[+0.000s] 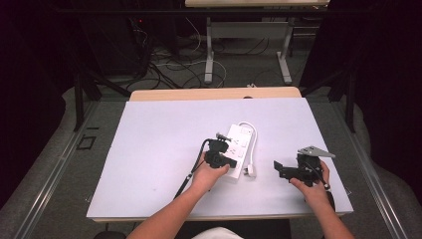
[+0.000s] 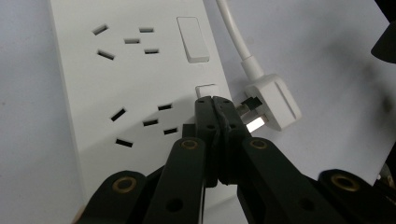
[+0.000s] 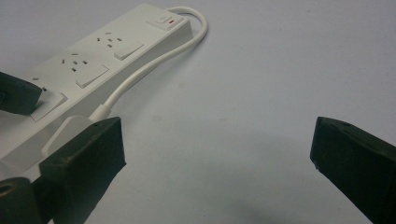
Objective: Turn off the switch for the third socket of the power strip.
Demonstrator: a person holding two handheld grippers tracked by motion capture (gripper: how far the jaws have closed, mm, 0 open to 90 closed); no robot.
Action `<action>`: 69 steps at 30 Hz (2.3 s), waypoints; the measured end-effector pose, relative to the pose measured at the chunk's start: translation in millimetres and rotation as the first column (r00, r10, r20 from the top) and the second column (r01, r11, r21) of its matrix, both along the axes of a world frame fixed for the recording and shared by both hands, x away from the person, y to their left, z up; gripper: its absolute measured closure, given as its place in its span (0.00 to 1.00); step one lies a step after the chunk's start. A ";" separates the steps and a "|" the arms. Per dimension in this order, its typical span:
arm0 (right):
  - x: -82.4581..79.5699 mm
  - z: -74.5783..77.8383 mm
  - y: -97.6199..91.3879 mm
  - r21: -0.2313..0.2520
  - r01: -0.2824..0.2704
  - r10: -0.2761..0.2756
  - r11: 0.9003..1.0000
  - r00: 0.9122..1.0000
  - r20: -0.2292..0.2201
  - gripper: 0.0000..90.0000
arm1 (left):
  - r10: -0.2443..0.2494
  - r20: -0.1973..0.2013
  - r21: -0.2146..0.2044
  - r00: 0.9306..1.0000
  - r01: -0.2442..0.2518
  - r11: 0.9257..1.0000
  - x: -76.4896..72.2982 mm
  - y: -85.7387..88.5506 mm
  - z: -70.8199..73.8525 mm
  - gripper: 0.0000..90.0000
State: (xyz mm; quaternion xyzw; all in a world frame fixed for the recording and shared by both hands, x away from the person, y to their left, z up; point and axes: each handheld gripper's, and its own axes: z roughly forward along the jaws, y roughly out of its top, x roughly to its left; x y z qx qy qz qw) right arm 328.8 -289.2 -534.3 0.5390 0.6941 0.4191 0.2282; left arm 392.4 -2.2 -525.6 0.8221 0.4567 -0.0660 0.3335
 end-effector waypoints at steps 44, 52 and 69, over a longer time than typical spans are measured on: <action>0.3 0.2 -3.1 0.002 -0.006 0.006 1.000 1.000 -0.003 0.03 | 0.058 0.014 -0.109 0.998 -0.056 0.992 2.7 19.0 15.3 0.68; 0.4 0.2 -3.0 0.003 0.000 0.000 1.000 1.000 -0.001 0.03 | 0.063 0.046 -0.100 0.997 -0.058 0.993 3.3 27.1 20.5 0.61; -0.2 0.3 -3.1 0.007 0.001 -0.001 1.000 1.000 -0.007 0.03 | 0.108 0.105 -0.138 0.989 -0.093 0.986 2.1 47.3 31.5 0.45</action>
